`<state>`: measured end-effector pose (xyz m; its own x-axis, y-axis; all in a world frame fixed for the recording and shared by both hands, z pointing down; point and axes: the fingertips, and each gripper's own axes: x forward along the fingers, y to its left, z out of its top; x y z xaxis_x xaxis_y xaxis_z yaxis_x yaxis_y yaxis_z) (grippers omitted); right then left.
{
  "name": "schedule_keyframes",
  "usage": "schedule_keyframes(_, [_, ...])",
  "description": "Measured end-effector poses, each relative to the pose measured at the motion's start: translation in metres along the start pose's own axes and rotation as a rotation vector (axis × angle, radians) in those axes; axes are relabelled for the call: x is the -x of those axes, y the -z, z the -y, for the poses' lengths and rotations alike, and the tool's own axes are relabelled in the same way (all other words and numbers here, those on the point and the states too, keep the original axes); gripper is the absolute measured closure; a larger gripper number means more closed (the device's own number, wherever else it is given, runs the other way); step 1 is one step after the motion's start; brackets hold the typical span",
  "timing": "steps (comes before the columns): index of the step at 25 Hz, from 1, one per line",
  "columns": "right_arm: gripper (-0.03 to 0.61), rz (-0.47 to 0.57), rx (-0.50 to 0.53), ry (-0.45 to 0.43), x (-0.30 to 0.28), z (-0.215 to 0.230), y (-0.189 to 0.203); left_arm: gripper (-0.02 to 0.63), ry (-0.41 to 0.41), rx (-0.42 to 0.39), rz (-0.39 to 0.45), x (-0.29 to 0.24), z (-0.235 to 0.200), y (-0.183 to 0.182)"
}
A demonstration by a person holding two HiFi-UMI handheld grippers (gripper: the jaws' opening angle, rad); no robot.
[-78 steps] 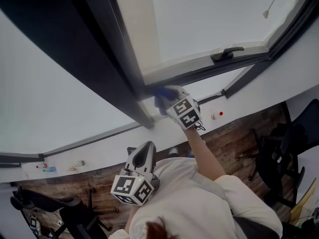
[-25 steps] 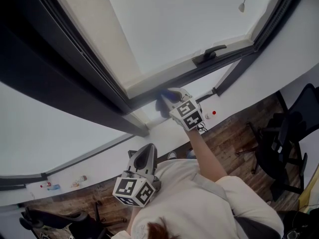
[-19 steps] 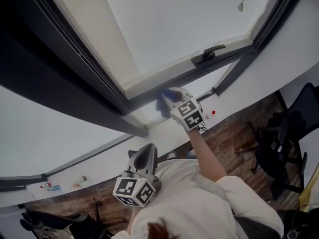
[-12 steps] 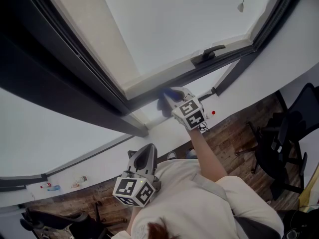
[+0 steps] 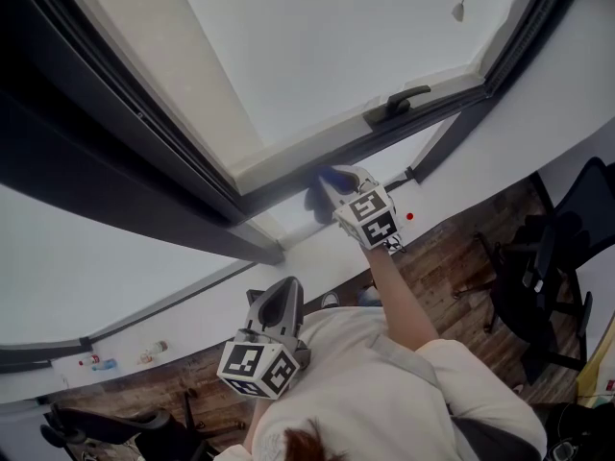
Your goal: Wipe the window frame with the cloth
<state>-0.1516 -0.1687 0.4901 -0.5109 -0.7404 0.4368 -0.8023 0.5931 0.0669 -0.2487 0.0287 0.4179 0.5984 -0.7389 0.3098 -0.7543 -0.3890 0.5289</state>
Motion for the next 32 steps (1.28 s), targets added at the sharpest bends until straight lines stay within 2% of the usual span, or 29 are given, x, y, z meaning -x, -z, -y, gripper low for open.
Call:
schedule_keyframes(17, [0.529,-0.006,-0.005,0.006,0.008,0.026,0.008,0.609,0.058,-0.023,-0.044,-0.033,0.020,0.003])
schedule_keyframes(32, [0.529,0.003,-0.015,0.009,0.013,0.039,0.011,0.609,0.053,-0.019,-0.046,-0.043,0.023,0.002])
